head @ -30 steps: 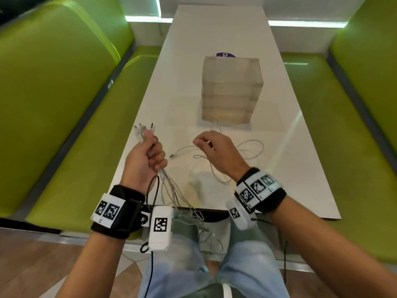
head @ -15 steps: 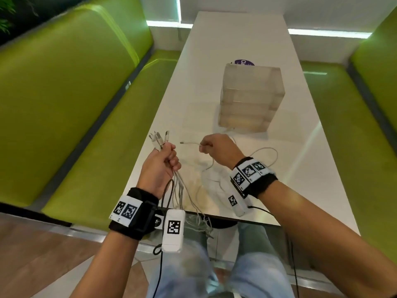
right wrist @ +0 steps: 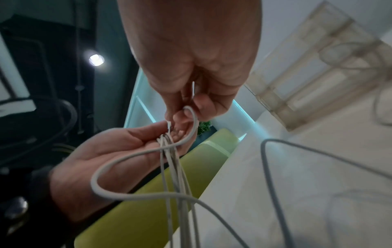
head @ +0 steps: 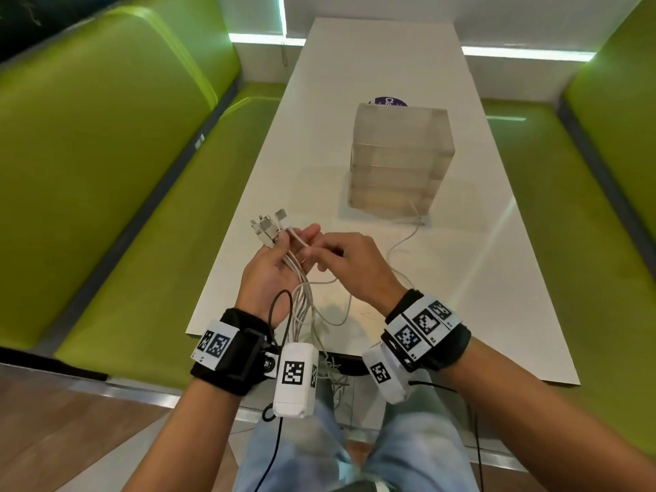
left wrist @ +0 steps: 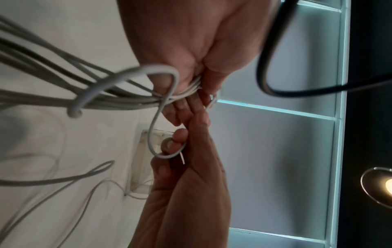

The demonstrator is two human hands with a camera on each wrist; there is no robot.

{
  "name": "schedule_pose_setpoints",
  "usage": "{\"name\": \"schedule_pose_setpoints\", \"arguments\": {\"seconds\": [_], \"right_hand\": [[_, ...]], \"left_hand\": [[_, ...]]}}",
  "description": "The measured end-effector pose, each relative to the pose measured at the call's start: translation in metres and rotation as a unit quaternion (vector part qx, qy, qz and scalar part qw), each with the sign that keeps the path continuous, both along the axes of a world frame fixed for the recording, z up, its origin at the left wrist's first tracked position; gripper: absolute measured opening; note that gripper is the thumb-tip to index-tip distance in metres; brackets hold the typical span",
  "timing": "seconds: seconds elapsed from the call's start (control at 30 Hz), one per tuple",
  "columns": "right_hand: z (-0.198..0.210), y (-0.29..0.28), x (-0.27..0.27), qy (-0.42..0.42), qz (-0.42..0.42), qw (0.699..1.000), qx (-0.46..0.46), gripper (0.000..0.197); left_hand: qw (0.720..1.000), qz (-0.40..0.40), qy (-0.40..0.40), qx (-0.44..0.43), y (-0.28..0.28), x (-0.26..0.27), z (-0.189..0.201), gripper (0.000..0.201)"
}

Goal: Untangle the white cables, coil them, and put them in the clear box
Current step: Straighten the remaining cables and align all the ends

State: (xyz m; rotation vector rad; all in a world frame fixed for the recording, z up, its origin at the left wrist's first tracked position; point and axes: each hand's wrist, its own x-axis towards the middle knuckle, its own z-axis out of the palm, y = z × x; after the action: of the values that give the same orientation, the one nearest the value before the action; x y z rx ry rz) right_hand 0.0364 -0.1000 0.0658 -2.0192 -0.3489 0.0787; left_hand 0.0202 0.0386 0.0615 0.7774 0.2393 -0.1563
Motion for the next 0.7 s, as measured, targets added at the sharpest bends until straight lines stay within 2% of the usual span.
{"name": "schedule_pose_setpoints", "arguments": {"seconds": [0.07, 0.23, 0.37, 0.5, 0.57, 0.63, 0.7], "right_hand": [[0.002, -0.001, 0.0, 0.009, -0.013, 1.0, 0.015, 0.015], [0.002, 0.0, -0.003, 0.019, 0.017, 1.0, -0.002, 0.017], [0.0, -0.008, -0.002, 0.044, 0.091, 0.993, -0.065, 0.029], [-0.011, -0.036, 0.001, 0.098, 0.155, 0.97, -0.162, 0.022], [-0.019, -0.055, -0.001, 0.128, 0.161, 0.961, -0.183, 0.021], [-0.019, -0.07, -0.005, 0.15, 0.148, 0.969, -0.127, 0.018], [-0.011, -0.077, -0.011, 0.145, 0.14, 0.978, -0.044, 0.017]], "left_hand": [[1.0, -0.012, -0.012, -0.007, -0.001, -0.001, -0.001, 0.027], [0.997, -0.036, -0.042, 0.051, -0.007, -0.004, 0.002, 0.025], [0.998, 0.006, -0.051, 0.021, 0.0, -0.003, 0.008, 0.024], [0.994, 0.092, -0.056, -0.016, 0.023, 0.007, 0.019, 0.028], [0.989, 0.124, -0.064, -0.045, 0.044, 0.014, 0.025, 0.03], [0.988, 0.122, -0.08, -0.046, 0.061, 0.019, 0.026, 0.03], [0.989, 0.123, -0.077, 0.007, 0.064, 0.018, 0.021, 0.027]]}}
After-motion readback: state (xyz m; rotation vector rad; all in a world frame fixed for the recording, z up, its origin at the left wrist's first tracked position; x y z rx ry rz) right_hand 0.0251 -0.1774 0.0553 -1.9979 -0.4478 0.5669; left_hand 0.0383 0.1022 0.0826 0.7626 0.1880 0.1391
